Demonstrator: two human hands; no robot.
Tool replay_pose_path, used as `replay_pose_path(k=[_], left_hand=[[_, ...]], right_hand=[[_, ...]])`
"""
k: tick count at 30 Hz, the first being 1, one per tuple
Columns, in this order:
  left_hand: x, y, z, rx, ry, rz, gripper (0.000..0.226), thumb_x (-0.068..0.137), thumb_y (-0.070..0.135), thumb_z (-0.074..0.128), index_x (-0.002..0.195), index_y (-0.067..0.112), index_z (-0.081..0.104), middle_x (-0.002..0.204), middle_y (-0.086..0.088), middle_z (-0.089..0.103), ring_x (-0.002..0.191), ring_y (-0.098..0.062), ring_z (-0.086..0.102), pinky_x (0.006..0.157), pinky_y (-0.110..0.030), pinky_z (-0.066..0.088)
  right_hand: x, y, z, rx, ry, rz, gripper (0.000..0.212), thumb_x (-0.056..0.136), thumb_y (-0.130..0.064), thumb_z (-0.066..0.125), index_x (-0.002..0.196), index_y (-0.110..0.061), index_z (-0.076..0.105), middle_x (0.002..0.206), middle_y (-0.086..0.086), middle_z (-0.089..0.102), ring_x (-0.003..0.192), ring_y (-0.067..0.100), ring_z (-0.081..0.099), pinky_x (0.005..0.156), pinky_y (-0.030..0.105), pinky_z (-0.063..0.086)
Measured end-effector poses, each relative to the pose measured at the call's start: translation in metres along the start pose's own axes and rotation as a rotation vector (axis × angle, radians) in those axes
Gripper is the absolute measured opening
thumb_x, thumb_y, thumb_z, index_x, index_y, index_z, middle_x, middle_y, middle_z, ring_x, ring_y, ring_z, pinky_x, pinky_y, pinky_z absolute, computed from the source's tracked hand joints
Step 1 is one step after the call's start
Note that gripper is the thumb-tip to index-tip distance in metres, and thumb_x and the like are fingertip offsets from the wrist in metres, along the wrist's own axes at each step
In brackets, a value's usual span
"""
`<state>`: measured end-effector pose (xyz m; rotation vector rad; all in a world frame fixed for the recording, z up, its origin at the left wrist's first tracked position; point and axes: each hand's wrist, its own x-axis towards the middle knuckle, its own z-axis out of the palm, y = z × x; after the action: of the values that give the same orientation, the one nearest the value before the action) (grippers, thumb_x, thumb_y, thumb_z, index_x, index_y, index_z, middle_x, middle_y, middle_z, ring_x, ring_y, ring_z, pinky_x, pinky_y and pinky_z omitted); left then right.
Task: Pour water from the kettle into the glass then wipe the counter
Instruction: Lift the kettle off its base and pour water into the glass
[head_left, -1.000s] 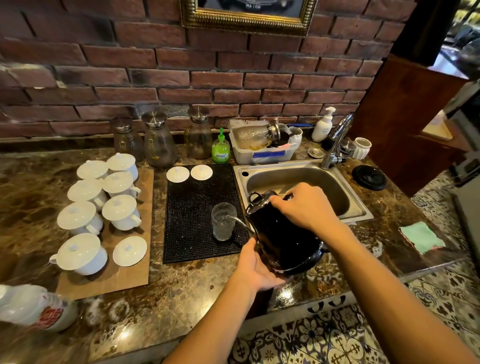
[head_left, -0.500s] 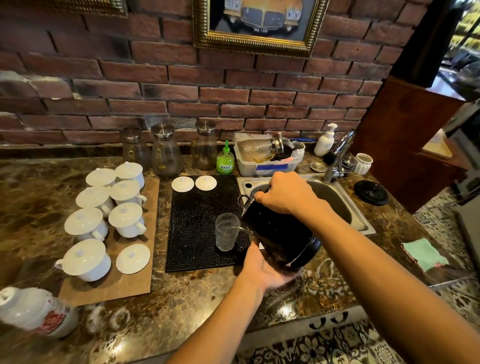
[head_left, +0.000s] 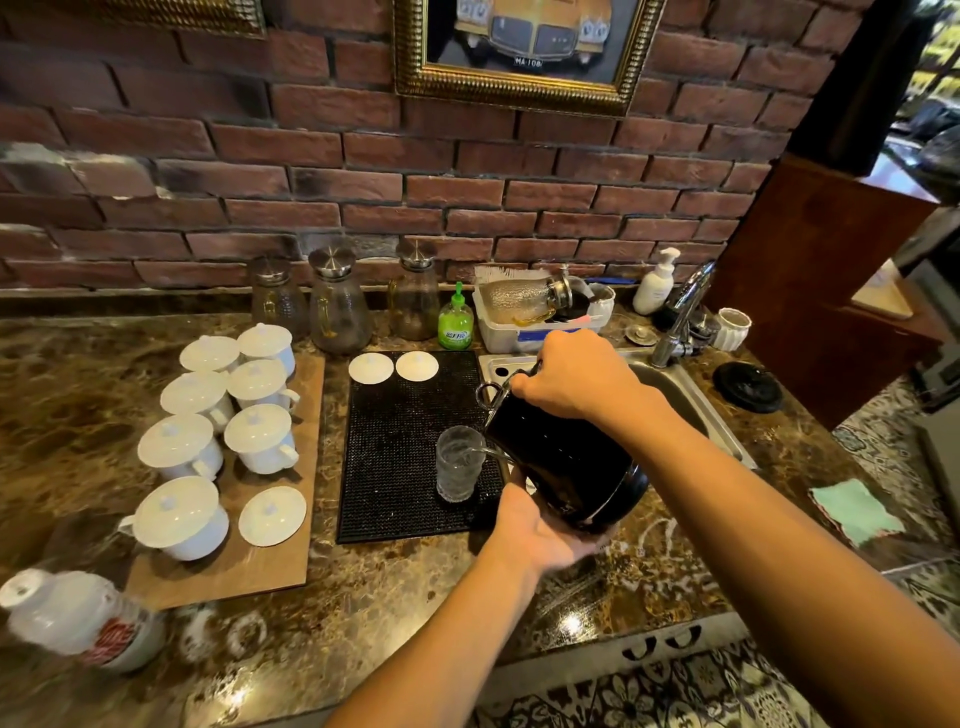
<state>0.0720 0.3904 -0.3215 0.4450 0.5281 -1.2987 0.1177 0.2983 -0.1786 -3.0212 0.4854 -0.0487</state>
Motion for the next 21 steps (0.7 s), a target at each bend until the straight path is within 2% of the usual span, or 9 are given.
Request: replay_pose_path(k=[5, 13, 18, 21], left_hand=[[0.004, -0.001, 0.003, -0.035, 0.005, 0.014, 0.073, 0.092, 0.066, 0.05, 0.122, 0.002, 0.069, 0.111, -0.036, 0.071, 0.116, -0.047, 0.057, 0.094, -0.056, 0.05], [0.007, -0.003, 0.004, -0.031, -0.015, 0.037, 0.071, 0.09, 0.065, 0.051, 0.124, 0.005, 0.069, 0.116, -0.034, 0.07, 0.119, -0.046, 0.057, 0.093, -0.056, 0.051], [0.01, -0.005, 0.005, -0.026, -0.023, 0.031, 0.072, 0.089, 0.066, 0.048, 0.12, 0.005, 0.072, 0.117, -0.032, 0.071, 0.118, -0.045, 0.059, 0.089, -0.055, 0.052], [0.012, -0.004, 0.006, -0.025, -0.031, 0.029, 0.074, 0.089, 0.067, 0.048, 0.118, 0.004, 0.073, 0.118, -0.032, 0.071, 0.118, -0.044, 0.058, 0.092, -0.054, 0.051]], right_hand=[[0.0, -0.003, -0.002, 0.0, -0.002, 0.012, 0.045, 0.084, -0.05, 0.064, 0.06, -0.018, 0.045, 0.061, 0.001, 0.048, 0.056, 0.017, 0.047, 0.059, 0.032, 0.044], [-0.003, -0.002, -0.002, -0.018, 0.009, -0.007, 0.044, 0.086, -0.049, 0.062, 0.063, -0.015, 0.047, 0.061, 0.002, 0.051, 0.055, 0.016, 0.048, 0.049, 0.03, 0.037], [-0.007, -0.001, -0.004, -0.016, 0.0, -0.006, 0.043, 0.088, -0.05, 0.061, 0.065, -0.018, 0.043, 0.066, 0.001, 0.049, 0.067, 0.026, 0.055, 0.061, 0.034, 0.047], [-0.008, 0.001, -0.005, -0.014, 0.023, -0.011, 0.043, 0.088, -0.049, 0.061, 0.064, -0.016, 0.044, 0.065, 0.002, 0.049, 0.063, 0.024, 0.053, 0.058, 0.032, 0.043]])
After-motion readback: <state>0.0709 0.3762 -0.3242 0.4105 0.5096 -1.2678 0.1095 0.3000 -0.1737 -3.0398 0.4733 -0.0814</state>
